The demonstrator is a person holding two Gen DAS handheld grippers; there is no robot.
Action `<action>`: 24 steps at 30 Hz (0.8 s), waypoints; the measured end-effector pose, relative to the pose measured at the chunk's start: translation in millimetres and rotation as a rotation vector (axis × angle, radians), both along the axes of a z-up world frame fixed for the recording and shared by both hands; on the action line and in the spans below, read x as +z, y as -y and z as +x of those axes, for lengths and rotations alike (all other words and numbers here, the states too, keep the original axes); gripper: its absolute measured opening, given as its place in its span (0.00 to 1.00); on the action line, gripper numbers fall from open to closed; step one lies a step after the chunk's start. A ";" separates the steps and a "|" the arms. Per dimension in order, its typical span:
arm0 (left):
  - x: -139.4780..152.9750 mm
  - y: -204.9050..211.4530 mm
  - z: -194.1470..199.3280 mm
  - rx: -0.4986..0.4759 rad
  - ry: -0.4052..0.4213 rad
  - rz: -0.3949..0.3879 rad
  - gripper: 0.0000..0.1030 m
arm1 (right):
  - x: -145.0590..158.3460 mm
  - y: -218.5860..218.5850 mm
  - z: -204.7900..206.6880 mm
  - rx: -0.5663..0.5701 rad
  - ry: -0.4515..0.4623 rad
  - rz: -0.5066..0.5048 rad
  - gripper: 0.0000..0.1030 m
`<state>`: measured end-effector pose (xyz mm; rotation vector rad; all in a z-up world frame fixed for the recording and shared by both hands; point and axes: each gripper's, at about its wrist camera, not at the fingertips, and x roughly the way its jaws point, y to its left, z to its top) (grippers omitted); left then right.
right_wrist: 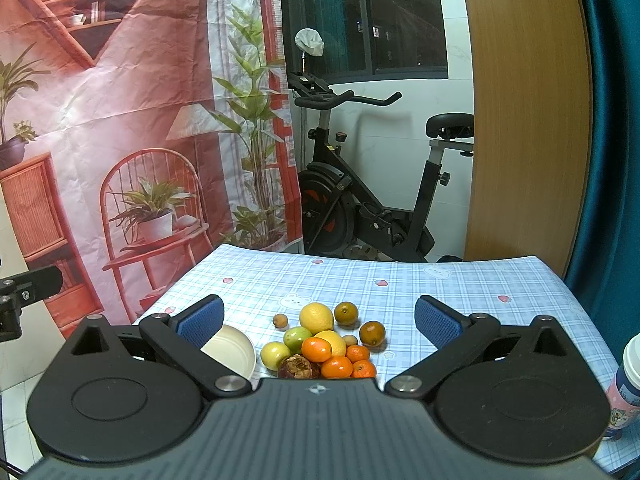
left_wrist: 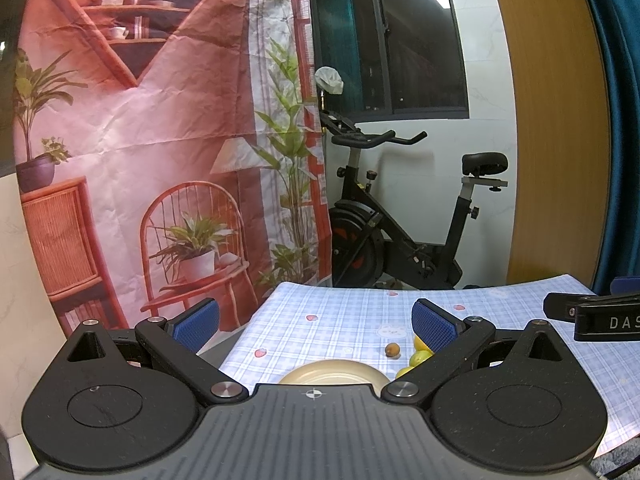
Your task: Organize fruits
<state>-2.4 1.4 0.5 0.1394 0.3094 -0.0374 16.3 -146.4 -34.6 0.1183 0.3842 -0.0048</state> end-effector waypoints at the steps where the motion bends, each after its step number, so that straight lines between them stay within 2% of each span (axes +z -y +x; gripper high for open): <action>1: 0.1 0.3 0.2 0.000 0.000 0.000 1.00 | 0.1 0.2 -0.1 0.000 0.000 0.000 1.00; 14: -7.4 0.5 15.8 0.029 -0.059 0.008 1.00 | 3.5 5.0 1.7 0.009 0.006 0.021 1.00; 24: -19.6 0.6 65.7 0.026 -0.084 0.036 0.99 | -6.0 24.8 30.3 0.044 0.099 -0.008 1.00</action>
